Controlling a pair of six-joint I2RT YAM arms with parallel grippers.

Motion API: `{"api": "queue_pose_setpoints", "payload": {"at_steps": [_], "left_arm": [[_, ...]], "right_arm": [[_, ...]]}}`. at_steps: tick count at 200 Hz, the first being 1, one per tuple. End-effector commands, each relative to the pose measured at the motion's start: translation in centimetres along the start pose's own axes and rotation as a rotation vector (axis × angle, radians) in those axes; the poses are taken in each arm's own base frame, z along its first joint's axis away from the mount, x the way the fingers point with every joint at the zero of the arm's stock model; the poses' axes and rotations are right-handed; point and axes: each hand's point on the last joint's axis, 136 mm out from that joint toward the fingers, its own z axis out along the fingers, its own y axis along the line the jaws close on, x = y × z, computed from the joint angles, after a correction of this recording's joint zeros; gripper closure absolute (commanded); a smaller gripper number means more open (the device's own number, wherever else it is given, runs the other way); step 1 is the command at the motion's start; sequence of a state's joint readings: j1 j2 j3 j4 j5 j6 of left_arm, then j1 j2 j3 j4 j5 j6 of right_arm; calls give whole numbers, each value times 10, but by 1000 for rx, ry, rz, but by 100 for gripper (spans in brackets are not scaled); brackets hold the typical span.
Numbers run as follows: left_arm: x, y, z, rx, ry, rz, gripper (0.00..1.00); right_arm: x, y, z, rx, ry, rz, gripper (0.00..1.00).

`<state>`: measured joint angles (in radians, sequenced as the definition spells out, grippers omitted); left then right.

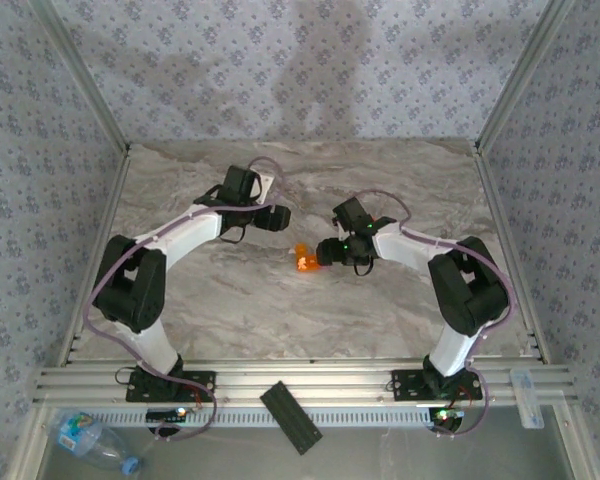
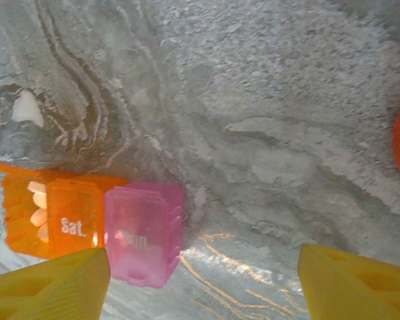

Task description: Sort the pills into containers

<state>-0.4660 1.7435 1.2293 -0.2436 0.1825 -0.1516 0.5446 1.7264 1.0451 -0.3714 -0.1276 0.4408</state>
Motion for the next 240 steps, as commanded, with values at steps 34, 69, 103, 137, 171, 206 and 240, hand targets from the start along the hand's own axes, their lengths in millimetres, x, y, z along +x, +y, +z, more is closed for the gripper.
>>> {"api": "queue_pose_setpoints", "payload": {"at_steps": [34, 69, 103, 137, 171, 206, 240], "left_arm": [[0, -14, 8, 56, 41, 0, 30], [3, -16, 14, 67, 60, 3, 64], [7, -21, 19, 79, 85, 8, 100], [12, -29, 28, 100, 112, 18, 100], [20, -40, 38, 116, 152, 30, 100], [29, -47, 45, 127, 190, 38, 100], [39, -52, 51, 146, 228, 43, 100]], "right_arm": [[0, -12, 7, 43, 19, 38, 25], [0, -12, 11, 43, 17, 37, 25], [1, -14, 14, 47, 22, 44, 25], [2, -14, 15, 46, 23, 46, 25], [2, -15, 16, 47, 23, 50, 26], [3, -16, 15, 50, 22, 52, 26], [3, -16, 15, 53, 20, 55, 26]]}}
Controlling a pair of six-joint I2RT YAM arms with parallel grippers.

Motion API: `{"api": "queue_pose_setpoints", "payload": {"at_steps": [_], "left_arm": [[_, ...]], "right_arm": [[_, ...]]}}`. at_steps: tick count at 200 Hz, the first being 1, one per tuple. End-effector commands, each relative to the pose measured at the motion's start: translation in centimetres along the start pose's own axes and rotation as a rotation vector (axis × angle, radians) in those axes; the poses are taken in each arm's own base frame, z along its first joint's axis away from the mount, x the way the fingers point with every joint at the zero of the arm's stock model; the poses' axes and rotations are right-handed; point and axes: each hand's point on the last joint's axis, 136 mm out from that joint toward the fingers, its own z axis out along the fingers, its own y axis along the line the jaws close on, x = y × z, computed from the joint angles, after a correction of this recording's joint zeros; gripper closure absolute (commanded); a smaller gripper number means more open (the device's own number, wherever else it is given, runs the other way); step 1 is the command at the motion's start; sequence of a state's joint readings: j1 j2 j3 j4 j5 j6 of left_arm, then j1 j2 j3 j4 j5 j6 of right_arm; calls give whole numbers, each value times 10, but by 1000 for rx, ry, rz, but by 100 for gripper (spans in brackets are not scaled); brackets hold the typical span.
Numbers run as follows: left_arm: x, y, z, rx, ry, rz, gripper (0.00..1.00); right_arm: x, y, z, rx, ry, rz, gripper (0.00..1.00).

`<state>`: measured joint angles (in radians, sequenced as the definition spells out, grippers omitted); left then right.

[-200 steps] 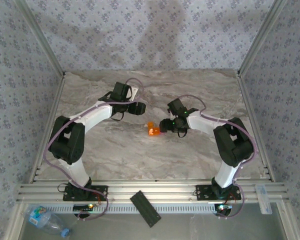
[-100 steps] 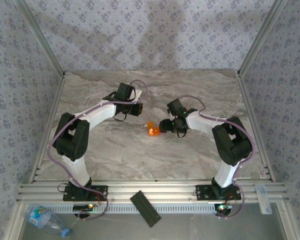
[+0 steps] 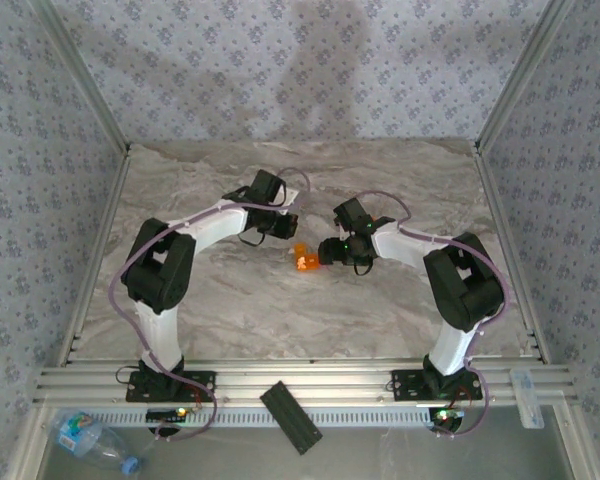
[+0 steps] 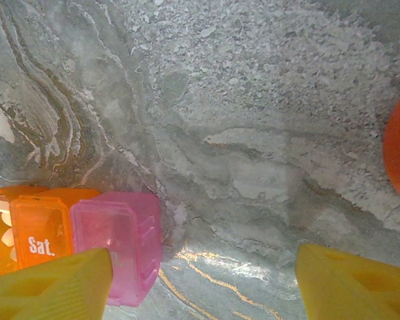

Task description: Sort the pills into containers

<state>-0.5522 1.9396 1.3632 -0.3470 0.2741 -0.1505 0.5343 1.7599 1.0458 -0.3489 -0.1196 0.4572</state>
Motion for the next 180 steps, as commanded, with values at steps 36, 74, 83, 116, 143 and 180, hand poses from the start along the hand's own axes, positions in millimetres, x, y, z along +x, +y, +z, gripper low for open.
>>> {"api": "queue_pose_setpoints", "payload": {"at_steps": [36, 74, 83, 116, 143, 180], "left_arm": [[10, -14, 7, 58, 63, 16, 100], [17, -20, 8, 92, 88, 22, 100], [18, -23, 8, 100, 92, 23, 100], [21, -28, 5, 128, 95, 26, 100], [21, -33, 0, 147, 95, 25, 100], [23, -40, -6, 167, 96, 35, 100]], "right_arm": [[5, -10, 6, 42, 16, 31, 26], [6, -11, 7, 46, 18, 33, 26], [6, -11, 7, 46, 16, 33, 26], [7, -12, 7, 51, 18, 35, 26], [7, -13, 8, 53, 18, 38, 27], [7, -14, 8, 57, 17, 38, 27]]}}
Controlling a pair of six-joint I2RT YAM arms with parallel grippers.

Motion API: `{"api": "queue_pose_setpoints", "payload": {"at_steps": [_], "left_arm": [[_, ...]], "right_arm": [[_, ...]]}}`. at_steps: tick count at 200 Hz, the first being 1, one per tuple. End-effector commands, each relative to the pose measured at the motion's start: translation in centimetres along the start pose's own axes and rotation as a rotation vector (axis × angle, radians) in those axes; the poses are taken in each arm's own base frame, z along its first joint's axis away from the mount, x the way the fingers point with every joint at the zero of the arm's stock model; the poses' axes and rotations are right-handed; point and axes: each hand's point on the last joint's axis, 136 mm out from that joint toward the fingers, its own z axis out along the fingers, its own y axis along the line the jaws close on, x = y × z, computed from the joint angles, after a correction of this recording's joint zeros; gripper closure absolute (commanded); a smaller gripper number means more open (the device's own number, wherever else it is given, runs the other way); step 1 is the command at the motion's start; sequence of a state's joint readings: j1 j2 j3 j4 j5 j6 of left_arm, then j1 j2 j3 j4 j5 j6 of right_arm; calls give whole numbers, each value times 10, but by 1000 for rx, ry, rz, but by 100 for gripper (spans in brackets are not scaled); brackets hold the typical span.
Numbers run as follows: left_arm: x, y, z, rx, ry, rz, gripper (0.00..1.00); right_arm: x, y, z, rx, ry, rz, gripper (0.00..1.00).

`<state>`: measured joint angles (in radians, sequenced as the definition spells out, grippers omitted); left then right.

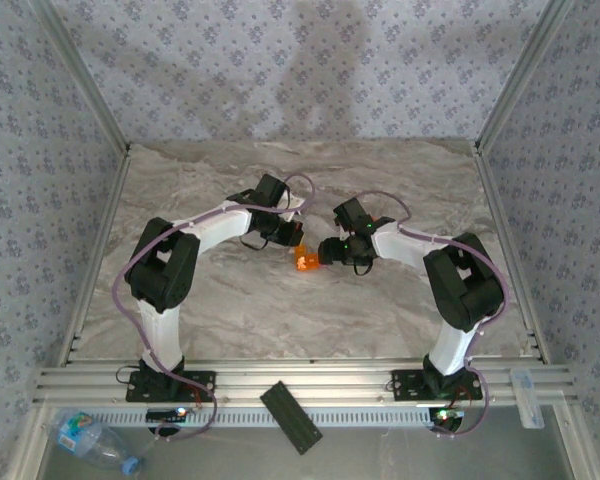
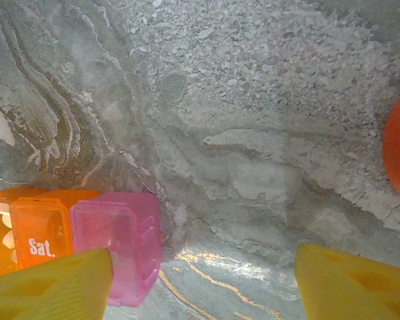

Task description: Sort the pills into containers

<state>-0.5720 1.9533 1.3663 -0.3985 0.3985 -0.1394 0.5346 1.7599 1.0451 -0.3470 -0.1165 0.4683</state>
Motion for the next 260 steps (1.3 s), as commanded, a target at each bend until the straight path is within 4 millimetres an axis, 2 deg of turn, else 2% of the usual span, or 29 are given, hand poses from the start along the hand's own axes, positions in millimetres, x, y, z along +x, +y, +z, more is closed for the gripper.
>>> {"api": "queue_pose_setpoints", "payload": {"at_steps": [1, 172, 260], "left_arm": [[4, -15, -8, 42, 15, 29, 100], [29, -38, -10, 77, 68, 49, 100], [41, -38, -11, 74, 84, 37, 100]], "right_arm": [[8, -13, 8, 55, 19, 28, 27], [8, -14, 9, 59, 23, 31, 27], [9, -14, 10, 58, 23, 32, 27]]}}
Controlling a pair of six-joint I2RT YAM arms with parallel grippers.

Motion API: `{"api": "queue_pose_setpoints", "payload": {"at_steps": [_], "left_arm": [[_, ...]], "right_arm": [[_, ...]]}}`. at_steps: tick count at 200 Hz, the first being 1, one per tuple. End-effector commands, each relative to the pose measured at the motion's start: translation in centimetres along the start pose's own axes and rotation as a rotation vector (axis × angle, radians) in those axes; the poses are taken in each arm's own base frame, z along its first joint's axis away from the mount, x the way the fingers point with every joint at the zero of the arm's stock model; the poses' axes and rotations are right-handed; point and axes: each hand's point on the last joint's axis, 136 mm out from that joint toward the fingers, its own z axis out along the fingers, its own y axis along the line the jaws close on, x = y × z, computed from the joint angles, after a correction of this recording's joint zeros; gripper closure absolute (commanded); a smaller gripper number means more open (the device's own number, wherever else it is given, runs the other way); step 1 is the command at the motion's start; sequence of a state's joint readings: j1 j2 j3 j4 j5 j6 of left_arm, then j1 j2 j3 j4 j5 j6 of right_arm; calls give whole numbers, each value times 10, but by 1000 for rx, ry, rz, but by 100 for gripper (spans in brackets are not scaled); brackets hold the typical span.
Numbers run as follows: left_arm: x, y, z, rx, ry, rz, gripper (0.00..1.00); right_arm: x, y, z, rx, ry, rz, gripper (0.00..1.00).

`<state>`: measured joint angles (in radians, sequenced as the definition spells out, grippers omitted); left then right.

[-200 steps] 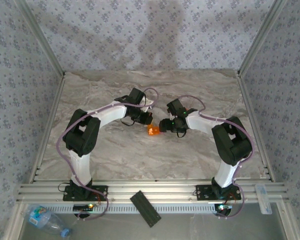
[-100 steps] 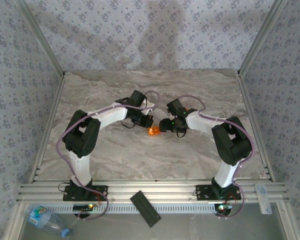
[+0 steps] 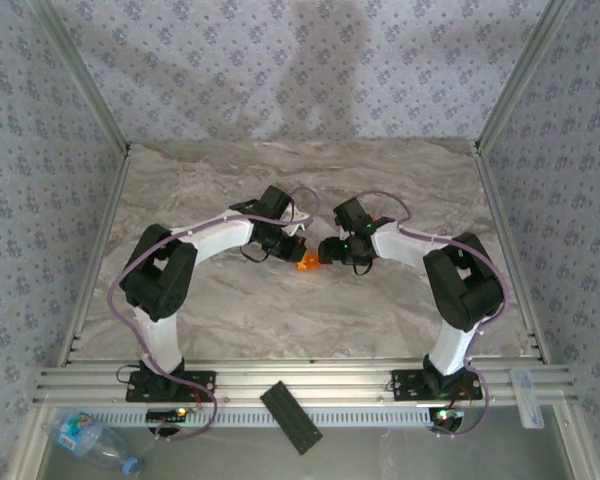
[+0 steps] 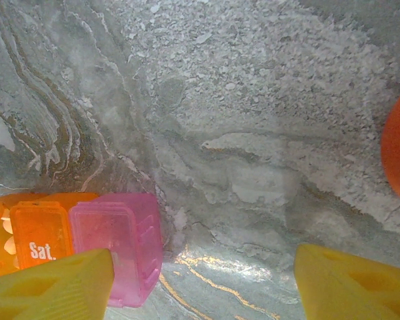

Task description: Sort the pills into containers

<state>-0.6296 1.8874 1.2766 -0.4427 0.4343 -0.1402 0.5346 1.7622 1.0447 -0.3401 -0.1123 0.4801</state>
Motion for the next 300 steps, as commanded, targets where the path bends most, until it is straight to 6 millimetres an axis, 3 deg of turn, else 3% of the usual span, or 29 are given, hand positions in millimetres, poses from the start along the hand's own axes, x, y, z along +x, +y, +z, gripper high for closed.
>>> {"api": "queue_pose_setpoints", "payload": {"at_steps": [1, 84, 300], "left_arm": [[2, -10, -9, 24, -6, 20, 100], [10, -15, -3, 33, 10, 19, 100], [27, 2, 20, -90, 69, 50, 100]], "right_arm": [[10, -15, 10, 57, 29, 22, 27], [12, -15, 12, 58, 32, 24, 27], [12, -16, 12, 59, 32, 27, 27]]}}
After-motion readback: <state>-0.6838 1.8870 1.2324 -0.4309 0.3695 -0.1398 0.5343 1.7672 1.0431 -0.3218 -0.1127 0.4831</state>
